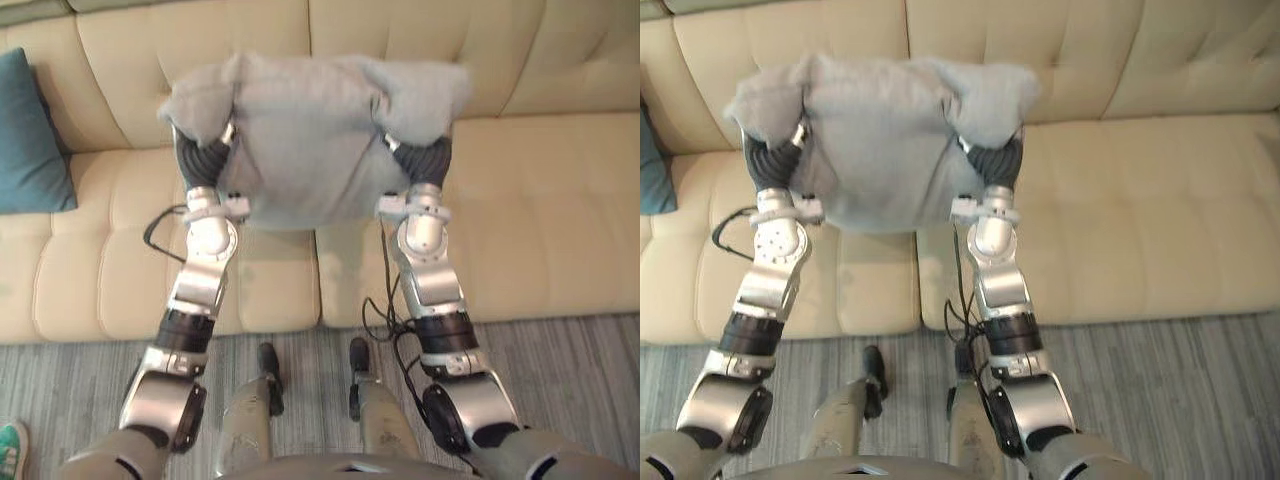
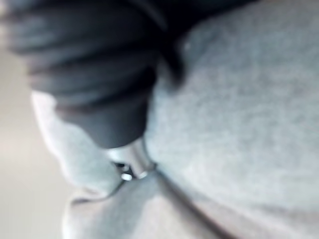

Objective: Pick up cushions and gather them together orderly.

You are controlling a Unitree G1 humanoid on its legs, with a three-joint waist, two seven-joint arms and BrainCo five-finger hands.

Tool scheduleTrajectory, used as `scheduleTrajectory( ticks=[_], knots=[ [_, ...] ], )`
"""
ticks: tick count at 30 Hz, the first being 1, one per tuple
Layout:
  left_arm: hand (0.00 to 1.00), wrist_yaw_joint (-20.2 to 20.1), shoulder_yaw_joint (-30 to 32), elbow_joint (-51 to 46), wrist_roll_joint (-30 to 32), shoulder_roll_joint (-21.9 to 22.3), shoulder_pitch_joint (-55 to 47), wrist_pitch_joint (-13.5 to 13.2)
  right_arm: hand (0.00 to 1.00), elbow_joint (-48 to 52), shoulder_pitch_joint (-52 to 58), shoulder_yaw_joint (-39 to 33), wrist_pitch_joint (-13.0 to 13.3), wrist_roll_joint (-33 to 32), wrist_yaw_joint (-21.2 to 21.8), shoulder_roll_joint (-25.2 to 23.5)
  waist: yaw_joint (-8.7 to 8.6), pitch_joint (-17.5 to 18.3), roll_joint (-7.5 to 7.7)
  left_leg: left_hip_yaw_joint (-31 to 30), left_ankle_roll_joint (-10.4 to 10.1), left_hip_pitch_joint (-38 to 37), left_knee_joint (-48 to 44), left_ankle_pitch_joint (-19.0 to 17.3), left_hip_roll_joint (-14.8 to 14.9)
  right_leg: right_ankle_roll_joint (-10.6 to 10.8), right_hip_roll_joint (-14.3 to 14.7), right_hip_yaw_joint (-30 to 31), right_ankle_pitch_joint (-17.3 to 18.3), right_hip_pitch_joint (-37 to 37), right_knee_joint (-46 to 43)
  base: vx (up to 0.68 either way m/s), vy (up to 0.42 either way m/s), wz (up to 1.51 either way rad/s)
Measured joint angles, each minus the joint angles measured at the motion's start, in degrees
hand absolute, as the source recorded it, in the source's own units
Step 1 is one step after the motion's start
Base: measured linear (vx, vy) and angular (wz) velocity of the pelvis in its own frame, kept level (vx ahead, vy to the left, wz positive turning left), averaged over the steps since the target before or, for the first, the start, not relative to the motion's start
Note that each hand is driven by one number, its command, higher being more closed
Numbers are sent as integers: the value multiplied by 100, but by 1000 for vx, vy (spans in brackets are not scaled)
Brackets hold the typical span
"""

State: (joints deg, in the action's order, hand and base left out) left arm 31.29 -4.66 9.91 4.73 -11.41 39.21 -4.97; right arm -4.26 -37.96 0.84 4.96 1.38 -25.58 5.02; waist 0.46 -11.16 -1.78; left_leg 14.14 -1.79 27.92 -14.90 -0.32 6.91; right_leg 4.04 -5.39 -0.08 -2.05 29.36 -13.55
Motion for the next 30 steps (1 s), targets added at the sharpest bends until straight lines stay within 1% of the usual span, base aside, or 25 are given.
scheduleTrajectory(
  ticks=[2,3,5,6,9,11,13,15,16,17,18,20,23,26,30],
  knots=[
    [100,75,1,244,2,-153,442,63,100,-158,-396,-110,-9,-91,-117,16,-33,-115,-7,-18,-8,146,11,91,13,-7,8,-24,-6,189,-106,-120,-78,7],
    [100,106,20,329,2,-195,772,149,100,-169,-679,-170,-19,-159,-145,36,-35,-242,-11,-26,-12,267,18,151,24,-16,15,-30,-13,350,-188,-100,-70,5],
    [100,151,54,383,4,-214,1064,183,100,-170,-959,-277,-20,-202,-236,56,-32,-348,-15,-25,-1,440,39,231,38,-38,27,-31,-32,563,-258,-72,-58,3],
    [100,194,87,463,7,-213,1292,225,100,-171,-1148,-339,-21,-209,-287,97,-28,-452,-18,-24,24,535,97,328,35,-48,27,-32,-42,723,-347,-29,-51,5],
    [100,206,190,487,6,-211,1577,279,100,-191,-1470,-375,-33,-224,-337,215,-23,-679,-36,-36,-11,675,199,461,36,-53,36,-47,-45,937,-431,-14,-46,4],
    [100,206,232,510,6,-210,1728,316,100,-223,-1651,-408,-45,-323,-339,268,-18,-707,-46,-54,-35,906,217,505,43,-65,43,-54,-38,1213,-525,-1,-41,6],
    [100,205,239,748,-5,-207,1979,354,100,-430,-1897,-526,-88,-415,-339,272,-5,-741,-54,-55,-55,1114,221,560,49,-70,43,-54,-35,1443,-593,7,-34,6],
    [100,202,274,882,-15,-205,2182,382,100,-598,-2172,-623,-173,-530,-339,279,-6,-971,-68,-56,-67,1175,222,578,53,-80,44,-56,-28,1514,-638,-2,-23,4],
    [0,195,313,888,-19,-202,2201,386,100,-599,-2234,-626,-212,-581,-339,279,-5,-994,-69,-50,-67,1277,216,578,51,-100,42,-50,-14,1641,-690,-4,-16,3],
    [0,181,389,888,-19,-200,2204,386,0,-599,-2292,-624,-258,-599,-338,279,-3,-1003,-68,-47,-62,1400,203,585,52,-116,38,-49,-3,1784,-743,5,-11,5],
    [0,162,489,888,-36,-200,2205,386,0,-599,-2349,-628,-282,-617,-338,284,-2,-1019,-70,-49,-59,1510,196,605,53,-121,37,-51,0,1903,-785,18,-14,6],
    [0,135,692,884,-93,-199,2228,384,0,-598,-2532,-666,-282,-648,-336,302,-3,-1205,-94,-59,-68,1529,178,616,64,-145,38,-64,19,1926,-835,21,-21,5],
    [0,41,946,870,-142,-246,2305,383,0,-598,-2781,-681,-292,-674,-329,510,34,-1217,-95,-51,-73,1607,175,613,48,-179,6,-71,114,2078,-1018,17,-20,7],
    [0,-134,1054,860,-239,-459,2295,384,0,-569,-2817,-809,-293,-815,-317,591,50,-1217,-94,-24,-115,1664,208,589,53,-200,-12,-94,148,2163,-1081,26,-17,5],
    [0,-232,1293,853,-408,-811,2295,385,0,-534,-2835,-898,-293,-908,-319,927,48,-1217,-94,5,-110,1682,221,595,55,-199,-34,-123,148,2174,-1096,42,-6,5]
  ],
)
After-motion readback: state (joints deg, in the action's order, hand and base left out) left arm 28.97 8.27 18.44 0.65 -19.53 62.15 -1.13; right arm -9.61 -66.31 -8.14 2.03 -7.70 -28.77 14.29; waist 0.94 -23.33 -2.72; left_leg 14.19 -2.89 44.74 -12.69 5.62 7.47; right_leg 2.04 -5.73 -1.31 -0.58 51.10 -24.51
